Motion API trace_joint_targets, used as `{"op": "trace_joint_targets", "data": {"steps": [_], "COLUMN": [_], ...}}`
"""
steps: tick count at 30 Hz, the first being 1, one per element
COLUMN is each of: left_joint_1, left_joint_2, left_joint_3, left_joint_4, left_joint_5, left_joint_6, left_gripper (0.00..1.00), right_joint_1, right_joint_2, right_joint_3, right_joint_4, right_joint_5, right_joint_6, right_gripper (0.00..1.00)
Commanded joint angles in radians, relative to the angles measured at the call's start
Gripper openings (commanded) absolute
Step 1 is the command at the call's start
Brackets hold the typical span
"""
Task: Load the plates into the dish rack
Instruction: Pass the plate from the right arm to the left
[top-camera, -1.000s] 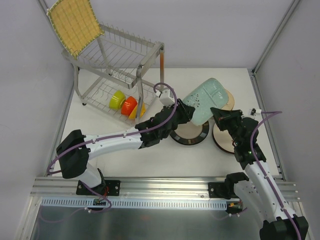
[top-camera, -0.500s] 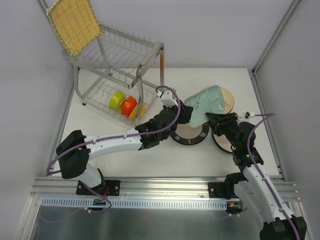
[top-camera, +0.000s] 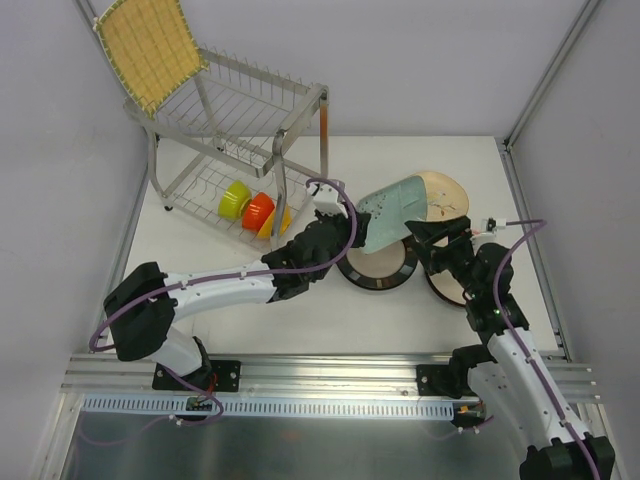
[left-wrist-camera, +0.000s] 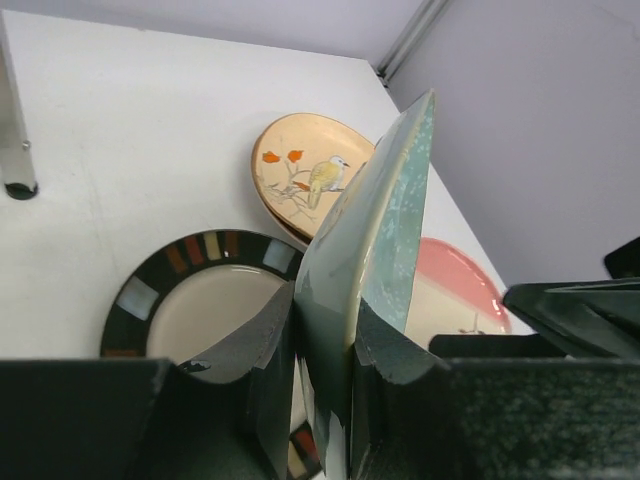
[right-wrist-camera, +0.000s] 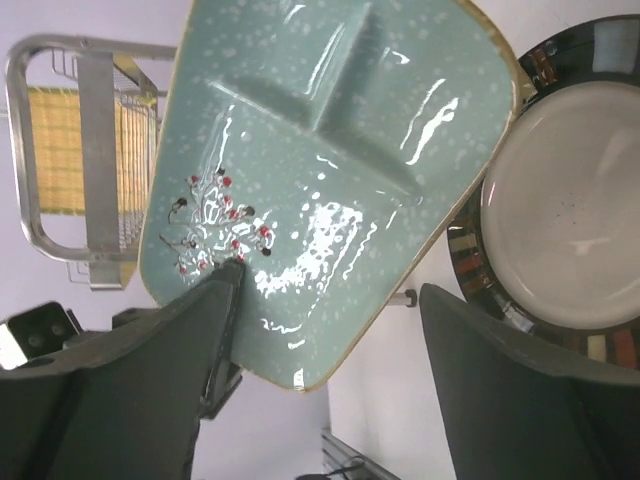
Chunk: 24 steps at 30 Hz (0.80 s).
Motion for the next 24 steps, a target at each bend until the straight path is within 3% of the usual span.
{"op": "trace_joint_targets", "data": {"steps": [1,7,12,24], "left_joint_1": [0.013,0.014,0.014,0.039], "left_joint_2": [-0.086,-0.115,-0.138,-0.109], "left_joint_3": [0.015,0.029,0.056,0.246], "left_joint_4": [0.269,0.366,0.415,0.452], "left_joint_5": [0.008,0.057,0.120,0.188], "left_joint_6": [0.073,0.177,0.273,0.436], "left_gripper": [0.00,0.00,0.00,0.00], "right_joint_1": [0.002,0.002,0.002,0.002], "right_joint_2": [-0.013,-0.033,-0.082,-0.280], "right_joint_3": [0.092,0.224,0.286,0.286], "right_joint_4": [-0.043,-0.270,-0.474,-0.563], "right_joint_5": [-0.051,-0.059,0.077,0.148], "right_joint_6": [-0.130,-0.400,-0.569,-0.800], "right_gripper": [0.86,0.96,1.00,1.00]}}
